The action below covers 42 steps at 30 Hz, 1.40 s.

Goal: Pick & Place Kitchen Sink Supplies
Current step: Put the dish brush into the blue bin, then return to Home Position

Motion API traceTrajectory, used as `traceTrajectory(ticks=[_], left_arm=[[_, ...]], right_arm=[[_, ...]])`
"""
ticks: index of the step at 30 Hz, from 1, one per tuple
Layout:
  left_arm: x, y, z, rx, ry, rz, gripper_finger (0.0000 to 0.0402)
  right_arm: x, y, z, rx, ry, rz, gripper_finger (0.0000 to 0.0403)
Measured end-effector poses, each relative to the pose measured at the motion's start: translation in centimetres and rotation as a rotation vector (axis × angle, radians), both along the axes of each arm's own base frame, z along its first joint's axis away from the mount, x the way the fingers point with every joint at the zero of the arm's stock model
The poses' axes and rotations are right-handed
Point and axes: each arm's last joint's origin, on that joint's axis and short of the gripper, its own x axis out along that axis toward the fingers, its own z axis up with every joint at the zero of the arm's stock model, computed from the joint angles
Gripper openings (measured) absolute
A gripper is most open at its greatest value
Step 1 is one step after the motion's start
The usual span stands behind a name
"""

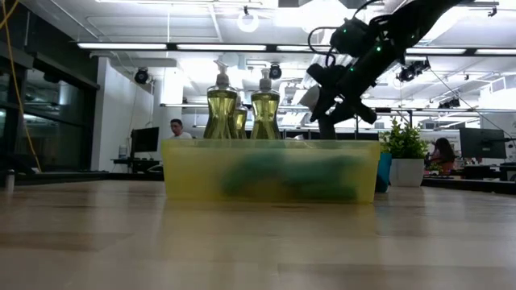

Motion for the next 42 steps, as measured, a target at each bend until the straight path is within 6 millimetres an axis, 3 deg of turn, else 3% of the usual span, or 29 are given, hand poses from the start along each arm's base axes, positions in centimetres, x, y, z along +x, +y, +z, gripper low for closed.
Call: traceTrajectory(ticks=[15,28,35,42], left_arm=[[0.0,0.0,-0.2,0.001,0.022,-0.001,0.0243],[0.0,0.0,-0.2,-0.009,0.017,0.002,0.0243],[0.0,0.0,-0.2,-0.025,0.015,0.001,0.0243],[-0.5,0.1,-0.2,-0.029,0.014,0.001,0.0243]], right_arm=[[-0.1,-1.0,-1.4,0.054,0.032,-0.039,0.0169],[0.0,-0.8,-1.2,0.11,-0.001,0.004,0.0247],[-0.4,-0.3,0.8,0.135,-0.023,0.046,0.0249],[-2.2,1.2,4.7,0.088,-0.038,0.101,0.0249]])
